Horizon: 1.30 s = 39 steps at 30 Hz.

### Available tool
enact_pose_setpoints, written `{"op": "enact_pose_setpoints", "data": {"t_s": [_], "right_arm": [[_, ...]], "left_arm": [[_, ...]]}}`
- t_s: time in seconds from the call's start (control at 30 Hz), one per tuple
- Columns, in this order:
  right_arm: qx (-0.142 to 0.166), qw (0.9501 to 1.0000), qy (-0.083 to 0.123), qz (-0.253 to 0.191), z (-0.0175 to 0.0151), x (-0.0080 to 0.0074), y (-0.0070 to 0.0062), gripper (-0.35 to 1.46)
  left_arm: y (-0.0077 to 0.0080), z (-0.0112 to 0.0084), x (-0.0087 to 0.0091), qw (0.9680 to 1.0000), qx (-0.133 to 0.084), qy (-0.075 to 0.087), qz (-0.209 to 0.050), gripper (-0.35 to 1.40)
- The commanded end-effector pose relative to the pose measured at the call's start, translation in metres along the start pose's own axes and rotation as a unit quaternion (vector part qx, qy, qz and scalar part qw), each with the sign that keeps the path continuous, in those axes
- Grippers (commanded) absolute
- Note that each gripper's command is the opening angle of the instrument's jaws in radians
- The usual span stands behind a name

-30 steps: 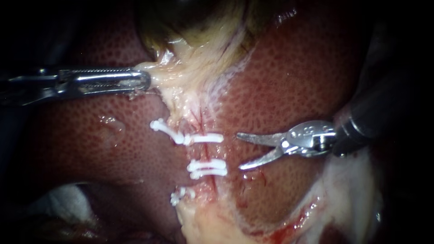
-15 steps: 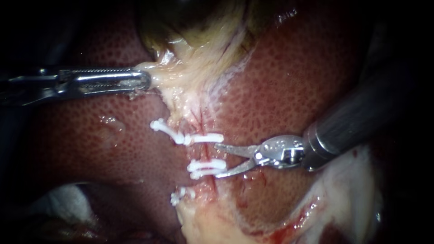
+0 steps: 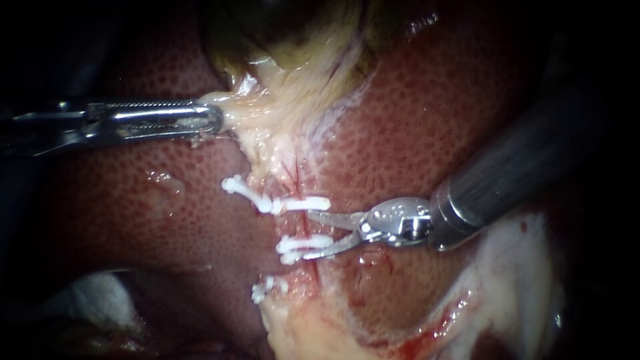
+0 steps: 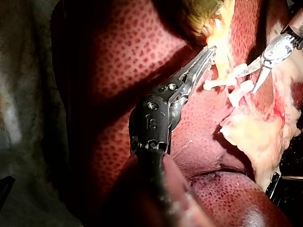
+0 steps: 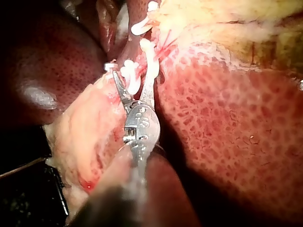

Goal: Go to the cutting position right tube

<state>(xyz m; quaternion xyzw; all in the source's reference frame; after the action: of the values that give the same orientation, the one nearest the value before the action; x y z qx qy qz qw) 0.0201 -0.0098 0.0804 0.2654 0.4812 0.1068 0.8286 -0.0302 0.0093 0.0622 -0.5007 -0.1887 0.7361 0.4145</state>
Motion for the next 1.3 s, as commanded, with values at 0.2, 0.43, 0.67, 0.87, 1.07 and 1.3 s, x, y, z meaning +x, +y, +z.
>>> {"op": "enact_pose_setpoints", "data": {"t_s": [0.2,0.43,0.67,0.87,1.07,1.3], "right_arm": [[0.000,1.0000,-0.002,0.002,0.0001,-0.0003,0.0004,1.43],[0.015,0.9998,0.002,0.010,0.0008,0.0003,-0.0004,1.43],[0.037,0.9991,0.013,0.013,0.0017,0.0014,-0.0015,1.43],[0.041,0.9988,0.014,0.022,0.0024,0.0017,-0.0012,1.43],[0.063,0.9967,0.027,0.043,0.0033,0.0019,-0.0003,1.41],[0.105,0.9906,0.044,0.076,0.0051,0.0020,0.0000,1.40]], "left_arm": [[0.0000,0.0000,-0.0001,1.0000,0.000,0.000,0.000,-0.35],[0.0000,0.0000,-0.0001,1.0000,0.000,0.000,0.000,-0.35],[0.0000,0.0000,-0.0001,1.0000,0.000,0.000,0.000,-0.35],[0.0000,0.0000,-0.0001,1.0000,0.000,0.000,0.000,-0.35],[-0.0001,0.0002,-0.0001,1.0000,0.000,0.000,0.000,-0.35],[-0.0001,0.0004,-0.0002,1.0000,0.001,0.000,0.000,-0.35]]}}
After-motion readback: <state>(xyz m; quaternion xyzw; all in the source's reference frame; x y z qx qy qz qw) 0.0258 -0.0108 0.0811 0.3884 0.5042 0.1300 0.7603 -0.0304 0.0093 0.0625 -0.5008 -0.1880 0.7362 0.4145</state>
